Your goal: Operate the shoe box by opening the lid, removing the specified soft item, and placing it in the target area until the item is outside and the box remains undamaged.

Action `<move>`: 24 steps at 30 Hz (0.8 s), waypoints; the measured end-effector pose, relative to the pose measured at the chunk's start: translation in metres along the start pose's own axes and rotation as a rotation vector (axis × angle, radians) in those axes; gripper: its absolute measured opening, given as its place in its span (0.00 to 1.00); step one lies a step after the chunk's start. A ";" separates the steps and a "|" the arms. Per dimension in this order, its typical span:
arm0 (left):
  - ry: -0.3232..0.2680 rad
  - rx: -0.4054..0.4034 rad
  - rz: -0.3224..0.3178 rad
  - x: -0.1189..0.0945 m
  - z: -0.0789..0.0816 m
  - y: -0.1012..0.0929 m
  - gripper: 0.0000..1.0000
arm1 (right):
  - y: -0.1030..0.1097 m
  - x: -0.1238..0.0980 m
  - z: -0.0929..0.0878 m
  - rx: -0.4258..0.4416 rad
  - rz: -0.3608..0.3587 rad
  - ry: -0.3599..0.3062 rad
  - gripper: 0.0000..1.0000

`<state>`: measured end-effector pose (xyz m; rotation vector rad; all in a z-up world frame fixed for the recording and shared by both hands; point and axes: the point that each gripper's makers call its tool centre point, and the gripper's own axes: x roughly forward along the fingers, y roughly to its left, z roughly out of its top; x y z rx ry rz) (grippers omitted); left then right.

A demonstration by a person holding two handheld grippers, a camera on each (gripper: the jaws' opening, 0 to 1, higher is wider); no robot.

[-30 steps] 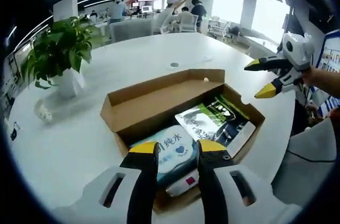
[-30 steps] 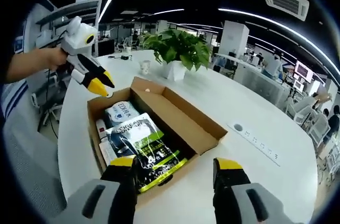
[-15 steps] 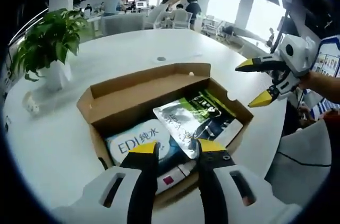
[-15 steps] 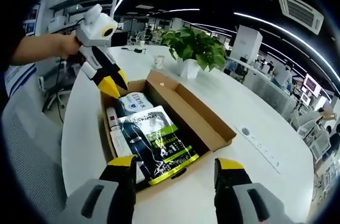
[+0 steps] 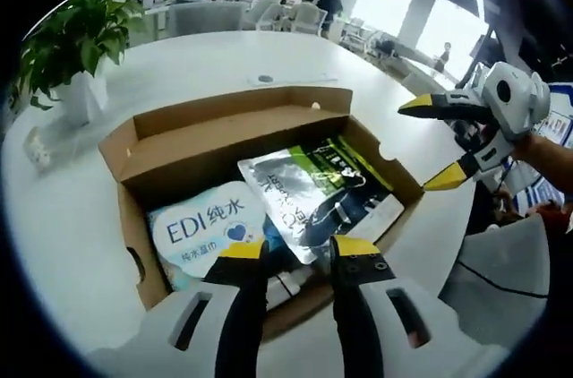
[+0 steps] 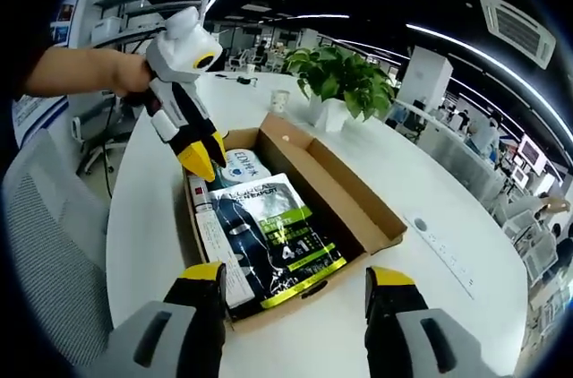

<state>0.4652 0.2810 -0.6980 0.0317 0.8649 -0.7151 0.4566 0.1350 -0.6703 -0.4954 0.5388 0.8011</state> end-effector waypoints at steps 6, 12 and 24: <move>0.014 -0.064 -0.035 0.008 -0.006 -0.003 0.25 | 0.000 -0.001 -0.001 0.000 -0.002 -0.001 0.62; 0.007 -0.173 -0.062 0.014 -0.008 0.001 0.21 | 0.003 -0.005 0.000 -0.021 -0.003 -0.007 0.63; 0.039 -0.339 -0.136 0.028 -0.015 -0.006 0.17 | 0.001 -0.008 0.000 -0.017 -0.014 -0.015 0.63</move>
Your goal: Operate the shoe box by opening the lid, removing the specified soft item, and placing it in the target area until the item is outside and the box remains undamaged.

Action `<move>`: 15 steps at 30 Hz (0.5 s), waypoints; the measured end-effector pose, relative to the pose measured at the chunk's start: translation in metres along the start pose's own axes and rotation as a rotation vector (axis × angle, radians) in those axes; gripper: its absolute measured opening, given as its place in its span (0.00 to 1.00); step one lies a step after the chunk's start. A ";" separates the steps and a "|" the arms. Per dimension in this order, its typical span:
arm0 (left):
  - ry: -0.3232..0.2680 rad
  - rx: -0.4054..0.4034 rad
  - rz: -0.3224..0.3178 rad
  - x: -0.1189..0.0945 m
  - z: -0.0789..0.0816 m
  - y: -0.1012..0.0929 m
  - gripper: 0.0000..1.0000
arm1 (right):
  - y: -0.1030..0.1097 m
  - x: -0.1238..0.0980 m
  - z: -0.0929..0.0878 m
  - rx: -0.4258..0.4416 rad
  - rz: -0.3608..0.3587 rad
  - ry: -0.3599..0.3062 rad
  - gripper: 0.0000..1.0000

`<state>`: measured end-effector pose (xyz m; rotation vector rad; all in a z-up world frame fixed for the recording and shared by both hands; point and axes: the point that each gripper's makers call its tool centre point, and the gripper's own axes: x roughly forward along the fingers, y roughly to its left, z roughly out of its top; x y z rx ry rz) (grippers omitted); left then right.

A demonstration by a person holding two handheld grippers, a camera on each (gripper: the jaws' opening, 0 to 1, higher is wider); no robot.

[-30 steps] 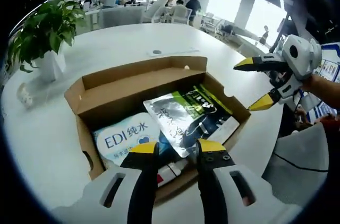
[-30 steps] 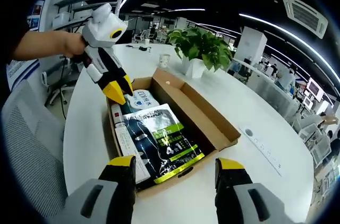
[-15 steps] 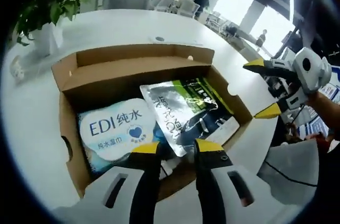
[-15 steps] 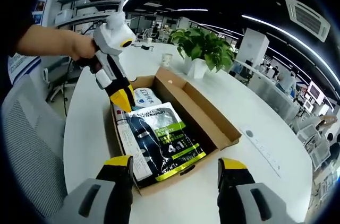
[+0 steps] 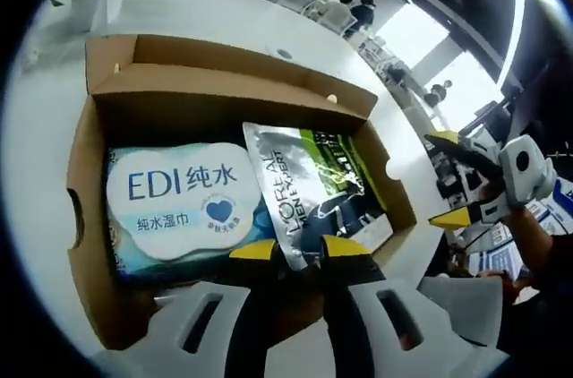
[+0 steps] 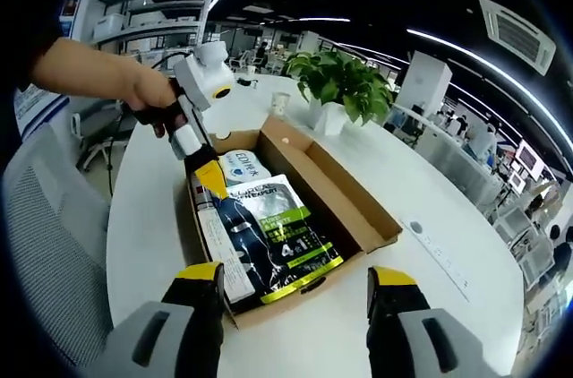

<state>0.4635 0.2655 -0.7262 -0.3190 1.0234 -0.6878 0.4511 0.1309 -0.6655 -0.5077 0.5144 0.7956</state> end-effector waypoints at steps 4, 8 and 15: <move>0.004 -0.031 -0.011 0.005 -0.001 0.000 0.17 | 0.000 -0.001 0.000 0.006 -0.002 -0.004 0.62; 0.009 -0.041 -0.006 0.006 -0.001 0.001 0.12 | -0.001 -0.001 -0.001 0.008 -0.002 -0.007 0.62; -0.012 -0.056 -0.036 0.002 0.003 0.001 0.01 | 0.003 0.001 -0.002 0.019 0.003 -0.011 0.62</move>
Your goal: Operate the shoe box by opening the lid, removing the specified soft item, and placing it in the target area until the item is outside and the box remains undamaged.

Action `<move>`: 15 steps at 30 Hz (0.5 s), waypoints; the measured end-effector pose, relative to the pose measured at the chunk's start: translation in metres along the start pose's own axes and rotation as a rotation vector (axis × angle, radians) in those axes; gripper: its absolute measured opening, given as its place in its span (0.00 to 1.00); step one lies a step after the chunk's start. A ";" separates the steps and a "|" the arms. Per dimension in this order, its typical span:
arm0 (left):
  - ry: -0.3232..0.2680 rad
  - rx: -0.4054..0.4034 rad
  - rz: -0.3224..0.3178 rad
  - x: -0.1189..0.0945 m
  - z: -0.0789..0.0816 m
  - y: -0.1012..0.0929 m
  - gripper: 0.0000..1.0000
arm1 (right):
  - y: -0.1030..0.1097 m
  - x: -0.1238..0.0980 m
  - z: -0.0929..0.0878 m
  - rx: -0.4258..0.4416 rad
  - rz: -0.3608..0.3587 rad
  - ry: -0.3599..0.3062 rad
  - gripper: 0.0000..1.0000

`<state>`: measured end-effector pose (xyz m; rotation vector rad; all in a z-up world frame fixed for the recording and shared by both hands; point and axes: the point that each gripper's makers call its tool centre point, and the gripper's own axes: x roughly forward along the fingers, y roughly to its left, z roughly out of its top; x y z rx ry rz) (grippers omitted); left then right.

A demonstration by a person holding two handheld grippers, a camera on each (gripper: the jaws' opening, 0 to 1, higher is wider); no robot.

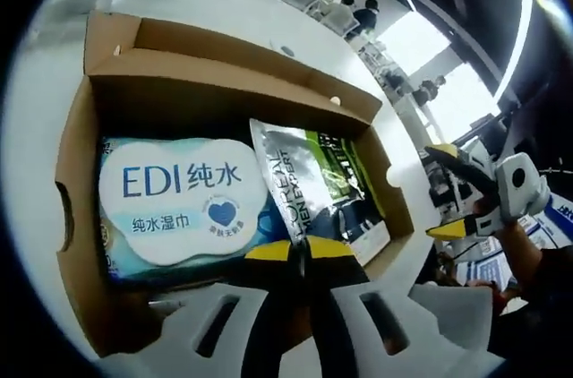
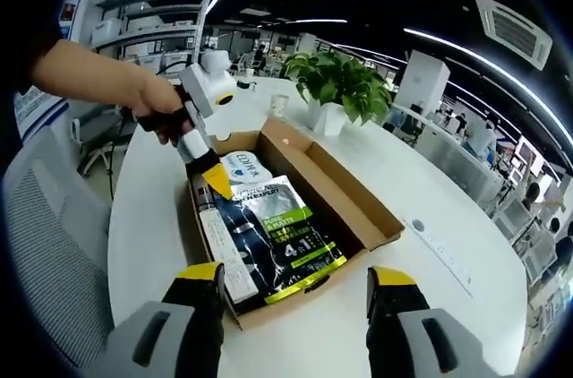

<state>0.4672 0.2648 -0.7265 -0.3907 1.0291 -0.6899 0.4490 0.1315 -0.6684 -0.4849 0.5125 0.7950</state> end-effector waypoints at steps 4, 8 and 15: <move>-0.002 -0.007 -0.010 0.000 0.002 -0.004 0.00 | 0.003 0.002 0.000 0.008 0.006 -0.002 0.62; 0.008 0.005 -0.004 0.000 0.001 -0.003 0.00 | 0.006 0.003 0.001 0.011 0.006 -0.010 0.62; 0.003 0.008 -0.016 -0.007 0.006 -0.010 0.00 | 0.010 0.005 0.001 0.017 0.011 -0.014 0.62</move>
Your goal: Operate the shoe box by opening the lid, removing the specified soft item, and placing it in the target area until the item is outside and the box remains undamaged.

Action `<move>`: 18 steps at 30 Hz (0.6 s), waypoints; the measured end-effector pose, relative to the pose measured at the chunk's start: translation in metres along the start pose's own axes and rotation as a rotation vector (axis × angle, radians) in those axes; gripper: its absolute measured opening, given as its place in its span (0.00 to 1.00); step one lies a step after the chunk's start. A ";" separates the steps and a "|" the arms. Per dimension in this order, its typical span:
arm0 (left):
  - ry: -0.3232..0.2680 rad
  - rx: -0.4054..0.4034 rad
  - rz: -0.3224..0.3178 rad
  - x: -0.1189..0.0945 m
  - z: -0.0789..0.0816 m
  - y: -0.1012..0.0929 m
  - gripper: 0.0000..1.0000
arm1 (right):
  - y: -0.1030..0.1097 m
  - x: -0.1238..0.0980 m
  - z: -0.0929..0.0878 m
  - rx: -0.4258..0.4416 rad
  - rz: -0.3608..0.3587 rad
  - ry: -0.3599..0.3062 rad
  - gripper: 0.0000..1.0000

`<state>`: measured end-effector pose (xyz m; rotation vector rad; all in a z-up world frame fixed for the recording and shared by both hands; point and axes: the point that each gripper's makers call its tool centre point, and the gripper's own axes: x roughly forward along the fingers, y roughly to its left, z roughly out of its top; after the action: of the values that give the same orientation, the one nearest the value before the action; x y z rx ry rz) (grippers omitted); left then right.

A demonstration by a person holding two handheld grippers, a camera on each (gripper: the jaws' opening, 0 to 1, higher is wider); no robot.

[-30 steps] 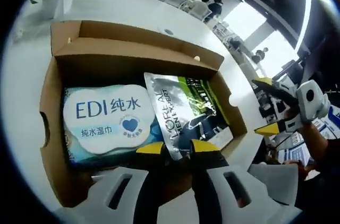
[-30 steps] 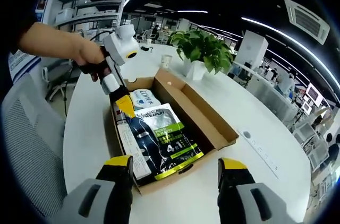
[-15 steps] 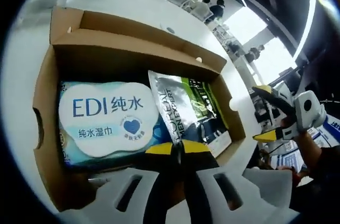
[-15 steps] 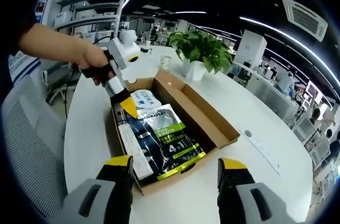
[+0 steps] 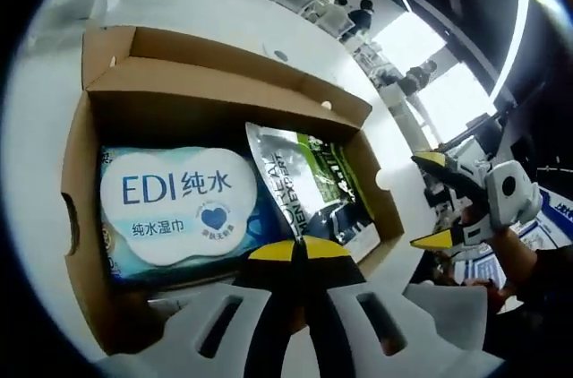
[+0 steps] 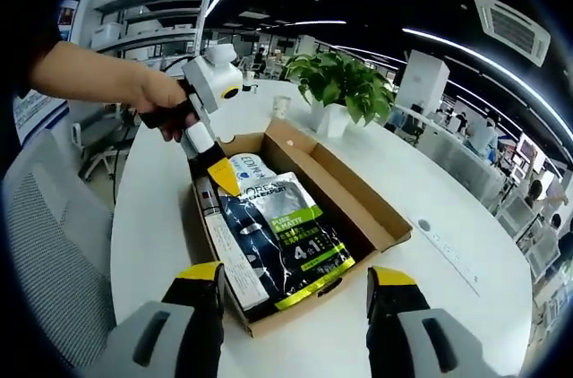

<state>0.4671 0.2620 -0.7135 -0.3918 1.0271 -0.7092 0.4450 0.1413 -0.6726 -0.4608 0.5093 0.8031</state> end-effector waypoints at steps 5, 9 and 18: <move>-0.007 0.005 -0.008 -0.004 0.006 -0.005 0.00 | 0.003 0.002 0.003 0.003 0.003 -0.010 0.62; -0.008 0.026 -0.009 -0.007 0.010 -0.010 0.00 | 0.005 0.004 0.003 0.007 0.004 -0.014 0.63; 0.003 0.026 -0.014 -0.012 0.016 -0.014 0.00 | 0.013 0.013 0.004 0.016 0.017 -0.032 0.58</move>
<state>0.4723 0.2598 -0.6896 -0.3758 1.0177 -0.7353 0.4434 0.1586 -0.6797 -0.4291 0.4904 0.8205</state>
